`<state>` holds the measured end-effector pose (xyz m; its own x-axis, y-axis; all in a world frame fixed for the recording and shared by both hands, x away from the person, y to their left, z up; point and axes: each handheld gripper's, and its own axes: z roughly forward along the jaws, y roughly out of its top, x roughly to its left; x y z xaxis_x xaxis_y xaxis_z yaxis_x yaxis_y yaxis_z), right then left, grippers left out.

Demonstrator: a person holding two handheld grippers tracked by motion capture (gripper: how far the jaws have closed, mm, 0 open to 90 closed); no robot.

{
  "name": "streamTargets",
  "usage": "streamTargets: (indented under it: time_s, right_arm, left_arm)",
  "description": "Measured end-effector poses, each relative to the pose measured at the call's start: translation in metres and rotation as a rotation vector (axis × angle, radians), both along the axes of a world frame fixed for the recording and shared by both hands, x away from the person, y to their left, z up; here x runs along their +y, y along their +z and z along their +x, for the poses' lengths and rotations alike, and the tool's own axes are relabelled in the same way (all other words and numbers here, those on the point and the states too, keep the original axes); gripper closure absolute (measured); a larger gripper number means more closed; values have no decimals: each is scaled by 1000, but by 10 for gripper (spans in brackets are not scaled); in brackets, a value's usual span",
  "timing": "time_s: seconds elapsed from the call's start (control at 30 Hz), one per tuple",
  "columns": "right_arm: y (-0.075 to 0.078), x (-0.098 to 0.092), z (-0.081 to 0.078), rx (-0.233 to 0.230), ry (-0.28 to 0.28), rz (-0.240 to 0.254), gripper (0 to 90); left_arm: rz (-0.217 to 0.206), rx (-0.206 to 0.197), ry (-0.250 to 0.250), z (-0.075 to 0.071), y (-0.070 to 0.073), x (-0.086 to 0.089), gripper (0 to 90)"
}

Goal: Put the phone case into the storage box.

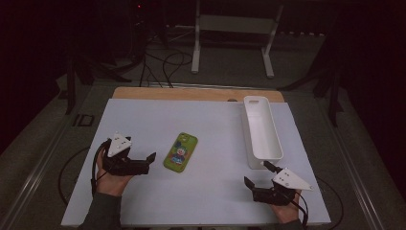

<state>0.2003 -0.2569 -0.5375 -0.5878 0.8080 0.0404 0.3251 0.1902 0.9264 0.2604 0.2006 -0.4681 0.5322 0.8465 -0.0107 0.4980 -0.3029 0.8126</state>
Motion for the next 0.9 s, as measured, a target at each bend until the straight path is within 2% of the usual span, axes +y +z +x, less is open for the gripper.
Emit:
streamTargets:
  time_s: [0.13, 0.9]
  right_arm:
    - [0, -1, 0, 2, -4, 6, 83]
    - [0, -3, 1, 6, -21, 3, 83]
  left_arm:
    - [10, 21, 16, 8, 0, -7, 0]
    - [50, 72, 4, 34, 4, -35, 0]
